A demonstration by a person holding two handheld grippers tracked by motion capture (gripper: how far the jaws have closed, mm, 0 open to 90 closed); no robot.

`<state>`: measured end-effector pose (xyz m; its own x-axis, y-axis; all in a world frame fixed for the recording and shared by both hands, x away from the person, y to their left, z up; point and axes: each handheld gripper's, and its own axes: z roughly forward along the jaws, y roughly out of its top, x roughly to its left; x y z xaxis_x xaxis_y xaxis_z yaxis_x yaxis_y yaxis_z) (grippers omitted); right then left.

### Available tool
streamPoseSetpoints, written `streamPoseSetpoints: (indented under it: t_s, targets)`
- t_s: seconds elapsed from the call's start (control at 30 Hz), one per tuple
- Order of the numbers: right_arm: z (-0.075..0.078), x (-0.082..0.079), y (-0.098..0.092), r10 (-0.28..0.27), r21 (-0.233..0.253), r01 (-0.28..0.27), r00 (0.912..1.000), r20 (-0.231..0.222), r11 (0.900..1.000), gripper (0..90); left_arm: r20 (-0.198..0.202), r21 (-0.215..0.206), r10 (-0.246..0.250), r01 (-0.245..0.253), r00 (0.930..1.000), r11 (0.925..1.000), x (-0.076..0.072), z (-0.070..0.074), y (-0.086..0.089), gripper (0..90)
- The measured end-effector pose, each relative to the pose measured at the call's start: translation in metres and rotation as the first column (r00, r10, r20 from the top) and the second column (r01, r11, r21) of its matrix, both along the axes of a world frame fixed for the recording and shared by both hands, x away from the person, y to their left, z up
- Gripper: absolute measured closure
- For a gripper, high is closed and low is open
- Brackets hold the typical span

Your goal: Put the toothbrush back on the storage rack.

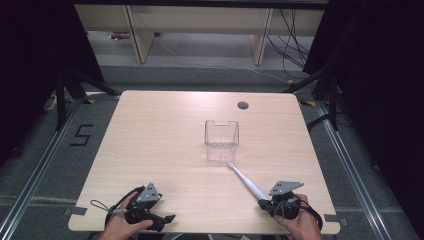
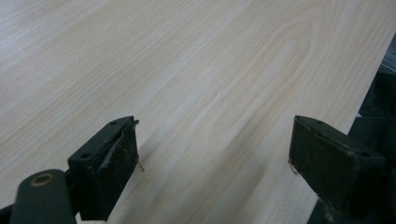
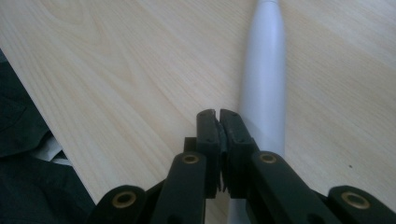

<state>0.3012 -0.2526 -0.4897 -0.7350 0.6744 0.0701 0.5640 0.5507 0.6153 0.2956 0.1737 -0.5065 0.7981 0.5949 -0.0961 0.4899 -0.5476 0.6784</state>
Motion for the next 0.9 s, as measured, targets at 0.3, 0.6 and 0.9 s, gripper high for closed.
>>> streamPoseSetpoints:
  t_s: [0.3, 0.6, 0.9]
  targets:
    - [0.001, -0.001, 0.000, 0.019, 0.009, -0.019, 0.9998, 0.010, 1.000, 86.2, 0.001, 0.006, 0.007, -0.007, 1.0000, 1.0000, 0.001, -0.001, 0.000, 14.9]
    - [0.019, 0.001, 0.005, 0.045, -0.026, -0.044, 0.9982, 0.040, 0.999, 76.7, 0.003, 0.011, 0.004, -0.004, 1.0000, 0.9999, 0.001, 0.000, 0.001, 14.9]
    - [0.026, 0.015, 0.010, 0.018, -0.106, -0.014, 0.9988, 0.046, 0.994, 60.7, 0.000, 0.010, 0.006, -0.006, 1.0000, 0.9999, 0.001, -0.001, 0.000, 14.9]
